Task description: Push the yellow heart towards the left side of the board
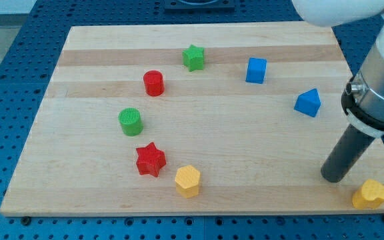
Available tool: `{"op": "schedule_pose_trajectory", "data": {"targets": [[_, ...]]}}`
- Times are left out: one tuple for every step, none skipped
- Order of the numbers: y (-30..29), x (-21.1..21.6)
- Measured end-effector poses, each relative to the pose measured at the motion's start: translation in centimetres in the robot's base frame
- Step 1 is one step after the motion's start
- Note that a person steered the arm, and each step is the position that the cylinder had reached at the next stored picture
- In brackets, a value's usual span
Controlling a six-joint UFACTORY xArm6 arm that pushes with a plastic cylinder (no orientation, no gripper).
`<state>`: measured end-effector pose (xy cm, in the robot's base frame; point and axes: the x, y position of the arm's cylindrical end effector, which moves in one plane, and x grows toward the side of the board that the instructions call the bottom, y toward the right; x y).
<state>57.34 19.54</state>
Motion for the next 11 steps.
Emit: {"op": "schedule_pose_trajectory", "data": {"targets": [[-1.1,-1.8],[-2.7,-4.0],[-1.9,-4.0],[5.3,-3.7],[13.8,-2.5],[14.9,-2.3],[14.7,3.5],[14.5,4.1],[14.1,4.3],[12.3,4.3],[6.9,4.5]]}}
